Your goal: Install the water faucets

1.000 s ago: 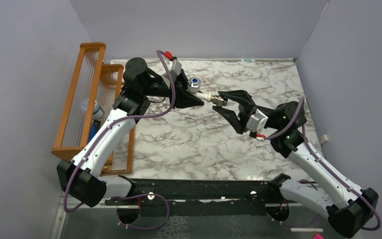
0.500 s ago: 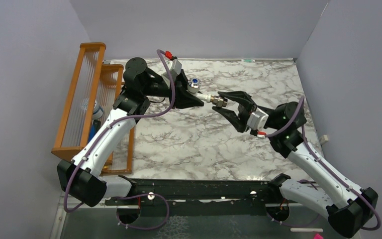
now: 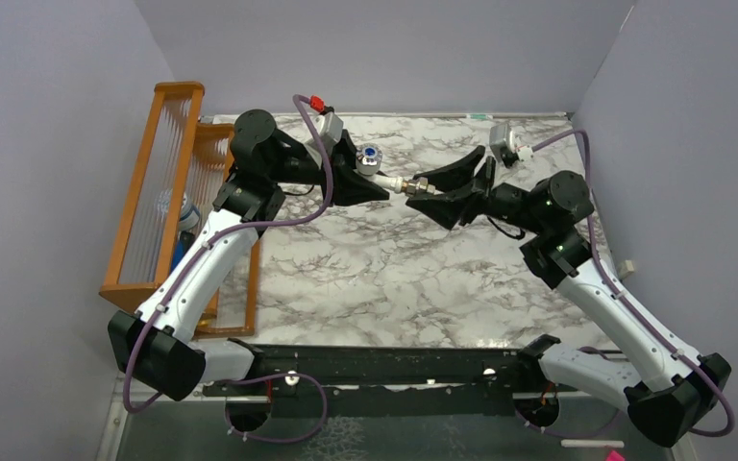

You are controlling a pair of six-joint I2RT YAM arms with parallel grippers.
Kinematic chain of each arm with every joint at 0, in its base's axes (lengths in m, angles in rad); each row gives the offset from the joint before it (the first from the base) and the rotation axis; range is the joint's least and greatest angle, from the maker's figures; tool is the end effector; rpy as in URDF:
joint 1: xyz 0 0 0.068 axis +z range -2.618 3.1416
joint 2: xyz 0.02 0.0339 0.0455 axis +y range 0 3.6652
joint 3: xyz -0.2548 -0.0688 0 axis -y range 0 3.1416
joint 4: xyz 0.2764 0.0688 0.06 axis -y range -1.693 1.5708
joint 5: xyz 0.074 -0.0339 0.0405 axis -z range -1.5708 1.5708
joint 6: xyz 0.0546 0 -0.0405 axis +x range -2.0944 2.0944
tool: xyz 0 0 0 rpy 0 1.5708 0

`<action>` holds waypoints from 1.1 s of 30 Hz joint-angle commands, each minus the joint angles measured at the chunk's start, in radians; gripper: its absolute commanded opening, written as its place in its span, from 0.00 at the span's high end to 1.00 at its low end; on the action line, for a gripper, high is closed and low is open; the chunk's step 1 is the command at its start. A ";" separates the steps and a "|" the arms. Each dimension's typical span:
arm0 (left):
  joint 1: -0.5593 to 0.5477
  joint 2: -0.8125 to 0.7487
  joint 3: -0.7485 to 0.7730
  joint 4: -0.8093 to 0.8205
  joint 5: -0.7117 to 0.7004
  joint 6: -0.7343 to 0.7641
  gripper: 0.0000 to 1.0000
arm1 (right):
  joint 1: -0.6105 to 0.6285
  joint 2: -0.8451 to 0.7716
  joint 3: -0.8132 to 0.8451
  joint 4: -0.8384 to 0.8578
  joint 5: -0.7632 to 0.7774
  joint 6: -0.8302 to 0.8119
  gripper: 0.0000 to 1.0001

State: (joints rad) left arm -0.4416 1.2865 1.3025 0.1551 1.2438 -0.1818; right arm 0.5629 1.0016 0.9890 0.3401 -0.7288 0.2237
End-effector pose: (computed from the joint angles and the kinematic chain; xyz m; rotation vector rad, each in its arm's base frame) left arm 0.2619 -0.1810 0.4381 1.2453 1.1273 -1.3385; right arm 0.2076 0.1740 0.4215 -0.8671 1.1199 1.1092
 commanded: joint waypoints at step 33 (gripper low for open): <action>-0.028 -0.006 0.032 -0.021 0.016 0.071 1.00 | 0.018 -0.078 -0.059 0.075 -0.244 -0.692 0.33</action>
State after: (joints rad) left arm -0.4679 1.2888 1.3033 0.0948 1.2381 -0.1219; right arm 0.5762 0.9237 0.9009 0.5114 -0.8936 -0.1818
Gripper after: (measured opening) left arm 0.311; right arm 0.668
